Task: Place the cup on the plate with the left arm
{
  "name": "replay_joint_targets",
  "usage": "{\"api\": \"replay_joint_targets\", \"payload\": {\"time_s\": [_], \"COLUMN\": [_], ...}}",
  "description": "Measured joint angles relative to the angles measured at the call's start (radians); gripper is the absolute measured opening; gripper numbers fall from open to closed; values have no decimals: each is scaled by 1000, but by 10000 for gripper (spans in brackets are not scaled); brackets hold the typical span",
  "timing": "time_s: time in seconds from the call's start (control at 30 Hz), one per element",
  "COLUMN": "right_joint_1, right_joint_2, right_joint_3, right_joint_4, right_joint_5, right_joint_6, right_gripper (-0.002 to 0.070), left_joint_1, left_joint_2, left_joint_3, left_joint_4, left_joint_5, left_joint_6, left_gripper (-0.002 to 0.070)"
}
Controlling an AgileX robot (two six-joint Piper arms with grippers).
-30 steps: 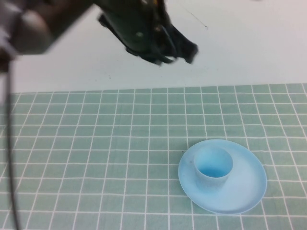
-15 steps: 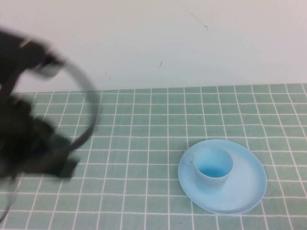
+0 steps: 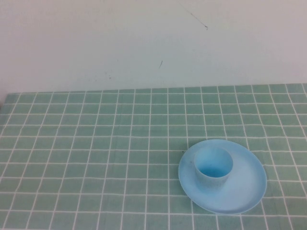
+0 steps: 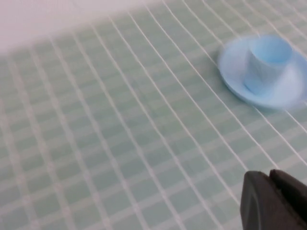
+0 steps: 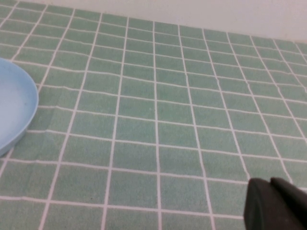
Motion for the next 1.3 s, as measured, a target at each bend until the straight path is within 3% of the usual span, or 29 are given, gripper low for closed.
{"api": "replay_joint_targets", "payload": {"time_s": [0.17,0.23,0.4,0.5,0.6,0.7,0.87,0.97,1.1,1.3], "right_joint_1": [0,0,0,0,0,0,0,0,0,0], "right_joint_2": [0,0,0,0,0,0,0,0,0,0], "right_joint_3": [0,0,0,0,0,0,0,0,0,0], "right_joint_4": [0,0,0,0,0,0,0,0,0,0], "right_joint_5": [0,-2,-2,-2,-2,-2,-2,-2,-2,-2], "right_joint_6": [0,0,0,0,0,0,0,0,0,0], "right_gripper": [-2,-2,-2,-2,-2,-2,-2,-2,-2,-2], "left_joint_1": [0,12,139,246,362,489,608,618,601,597], "left_joint_2": [-231,-270,-280,-280,-278,-273,-268,-267,-264,-264], "left_joint_3": [0,-2,52,167,335,539,808,900,921,921], "left_joint_4": [261,332,492,500,427,242,-63,-147,-161,-147], "left_joint_5": [9,57,43,-147,-477,-782,-1044,-1098,-1108,-949], "left_joint_6": [-8,-107,-406,-455,-470,-470,-472,-474,-454,-233], "left_gripper": [2,1,1,1,1,0,0,0,0,0]}}
